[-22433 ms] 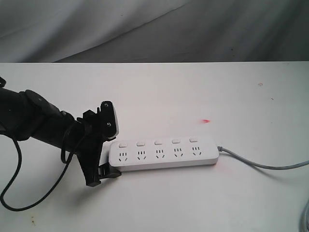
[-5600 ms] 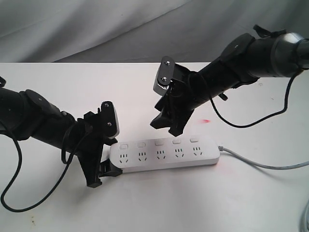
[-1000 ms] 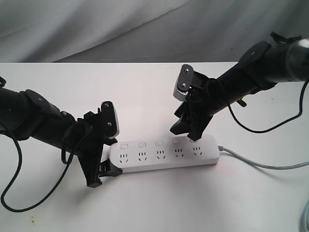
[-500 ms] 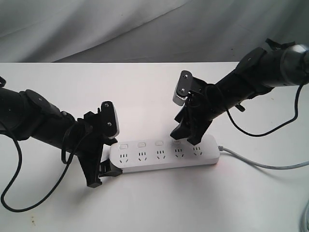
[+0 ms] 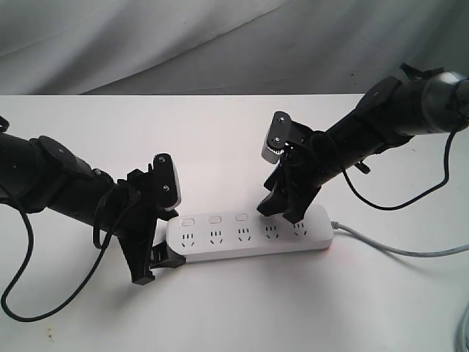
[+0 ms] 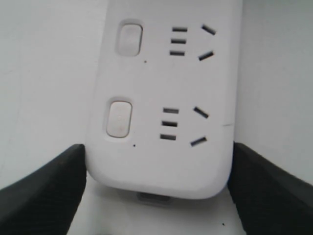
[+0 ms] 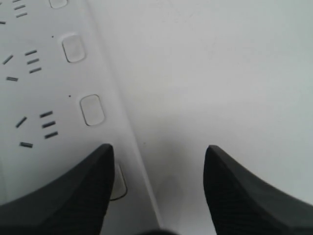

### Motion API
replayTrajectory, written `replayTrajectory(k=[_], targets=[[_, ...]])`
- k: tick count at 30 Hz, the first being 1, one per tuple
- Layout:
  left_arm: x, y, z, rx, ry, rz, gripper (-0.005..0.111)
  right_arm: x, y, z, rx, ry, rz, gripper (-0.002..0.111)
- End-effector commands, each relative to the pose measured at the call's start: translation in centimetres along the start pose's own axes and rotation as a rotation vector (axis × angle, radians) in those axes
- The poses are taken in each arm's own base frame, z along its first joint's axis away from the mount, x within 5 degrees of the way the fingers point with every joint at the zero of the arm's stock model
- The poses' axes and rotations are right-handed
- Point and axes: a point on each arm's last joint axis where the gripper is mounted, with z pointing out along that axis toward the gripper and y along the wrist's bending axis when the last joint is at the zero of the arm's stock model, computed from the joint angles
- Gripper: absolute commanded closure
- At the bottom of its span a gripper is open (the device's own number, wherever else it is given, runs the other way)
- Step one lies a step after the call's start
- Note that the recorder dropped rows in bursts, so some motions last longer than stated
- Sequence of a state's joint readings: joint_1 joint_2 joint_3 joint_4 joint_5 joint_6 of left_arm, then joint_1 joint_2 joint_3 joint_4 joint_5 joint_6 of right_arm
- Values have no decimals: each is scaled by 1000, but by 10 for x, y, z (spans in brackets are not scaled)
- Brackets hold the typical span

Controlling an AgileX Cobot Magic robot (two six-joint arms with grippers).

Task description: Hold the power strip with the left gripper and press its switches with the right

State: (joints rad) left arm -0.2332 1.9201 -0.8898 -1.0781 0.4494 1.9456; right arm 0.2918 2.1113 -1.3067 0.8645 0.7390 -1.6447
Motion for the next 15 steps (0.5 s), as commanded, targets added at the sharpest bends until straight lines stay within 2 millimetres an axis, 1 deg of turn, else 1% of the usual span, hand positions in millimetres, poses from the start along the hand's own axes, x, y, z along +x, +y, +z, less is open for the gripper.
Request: replayTrajectory(k=[1, 5, 11, 15], targets=[[0, 2, 0, -12, 2, 2, 51, 7, 1, 4, -11, 35, -24, 57], [0, 2, 0, -12, 2, 2, 51, 8, 0, 5, -1, 44, -29, 57], [0, 2, 0, -12, 2, 2, 51, 21, -1, 22, -32, 71, -3, 57], [0, 2, 0, -12, 2, 2, 51, 24, -1, 25, -38, 74, 2, 57]])
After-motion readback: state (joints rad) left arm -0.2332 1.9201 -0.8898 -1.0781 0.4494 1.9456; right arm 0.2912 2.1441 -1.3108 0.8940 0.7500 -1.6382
